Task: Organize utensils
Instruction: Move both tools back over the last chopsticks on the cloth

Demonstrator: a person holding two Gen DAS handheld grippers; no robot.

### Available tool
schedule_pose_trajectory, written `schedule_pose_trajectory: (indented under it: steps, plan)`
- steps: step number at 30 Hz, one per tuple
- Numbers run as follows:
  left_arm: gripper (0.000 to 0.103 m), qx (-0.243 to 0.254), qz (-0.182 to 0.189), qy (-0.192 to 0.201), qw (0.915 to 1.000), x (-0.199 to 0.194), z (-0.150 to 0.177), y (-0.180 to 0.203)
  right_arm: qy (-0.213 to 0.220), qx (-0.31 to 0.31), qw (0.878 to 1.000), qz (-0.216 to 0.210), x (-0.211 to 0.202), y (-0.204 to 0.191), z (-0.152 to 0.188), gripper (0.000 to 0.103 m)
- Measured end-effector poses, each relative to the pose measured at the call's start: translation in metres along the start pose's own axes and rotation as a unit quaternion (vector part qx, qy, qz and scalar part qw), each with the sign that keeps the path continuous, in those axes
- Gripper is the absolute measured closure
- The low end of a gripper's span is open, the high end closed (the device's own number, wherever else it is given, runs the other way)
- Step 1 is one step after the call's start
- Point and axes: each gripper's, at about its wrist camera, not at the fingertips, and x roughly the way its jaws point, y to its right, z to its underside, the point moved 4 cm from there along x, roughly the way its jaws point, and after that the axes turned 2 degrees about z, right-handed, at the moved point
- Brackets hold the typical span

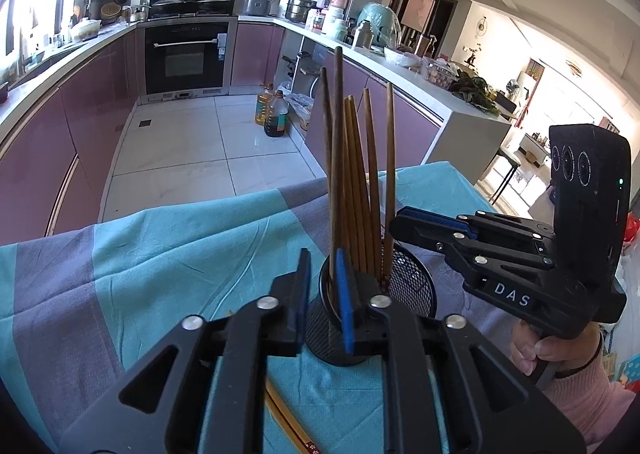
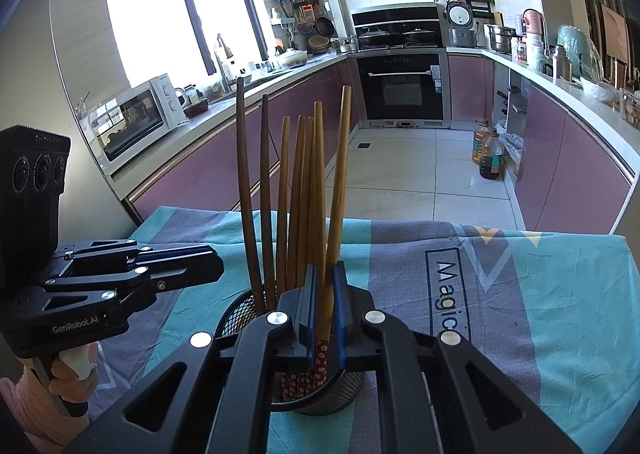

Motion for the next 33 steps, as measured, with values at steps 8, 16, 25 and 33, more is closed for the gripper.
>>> schedule_pose_trajectory:
  steps: [8, 16, 25, 33]
  plan:
    - [0.066, 0.005, -0.031, 0.040, 0.9987, -0.023, 0.015, -0.008, 0.020, -0.010, 1.000, -0.015, -0.021, -0.010, 0.006, 0.082]
    - [0.051, 0.015, -0.070, 0.079, 0.9943, -0.061, 0.040, -0.024, 0.030, -0.048, 0.995, -0.087, -0.053, -0.045, 0.025, 0.069]
    - [0.046, 0.009, -0.096, 0.039, 0.9946, -0.063, 0.092, -0.037, -0.051, -0.064, 0.991, -0.106, -0.017, -0.076, 0.080, 0.065]
    - [0.040, -0.015, -0.119, 0.008, 0.9927, -0.048, 0.130, -0.053, -0.107, -0.056, 0.989, -0.084, 0.023, -0.089, 0.114, 0.065]
